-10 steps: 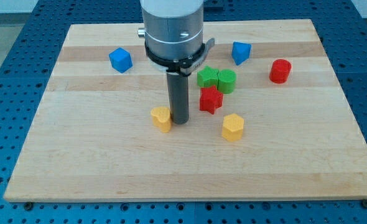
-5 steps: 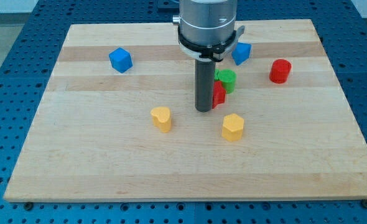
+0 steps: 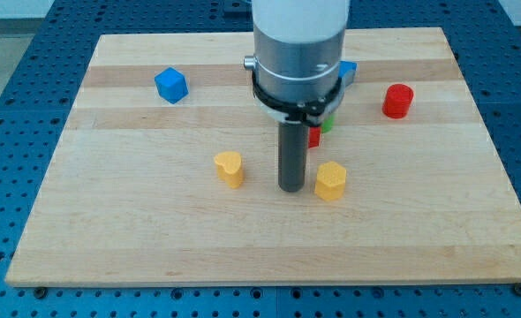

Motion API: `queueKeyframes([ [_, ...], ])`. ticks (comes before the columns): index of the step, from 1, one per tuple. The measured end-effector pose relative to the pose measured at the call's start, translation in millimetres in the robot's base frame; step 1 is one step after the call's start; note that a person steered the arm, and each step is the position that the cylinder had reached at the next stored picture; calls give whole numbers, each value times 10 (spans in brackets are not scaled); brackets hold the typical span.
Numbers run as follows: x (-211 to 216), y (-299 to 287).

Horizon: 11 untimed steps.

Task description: Move the yellow hexagon and red star diagonally to the yellow heart

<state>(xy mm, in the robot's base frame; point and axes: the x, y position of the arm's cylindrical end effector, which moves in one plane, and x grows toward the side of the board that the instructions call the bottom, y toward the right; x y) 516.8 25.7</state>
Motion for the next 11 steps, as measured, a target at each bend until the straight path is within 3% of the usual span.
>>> queueKeyframes([
  [1, 615, 144],
  [2, 823, 170],
  [3, 683, 770],
  [7, -20, 767],
  [11, -10, 767],
])
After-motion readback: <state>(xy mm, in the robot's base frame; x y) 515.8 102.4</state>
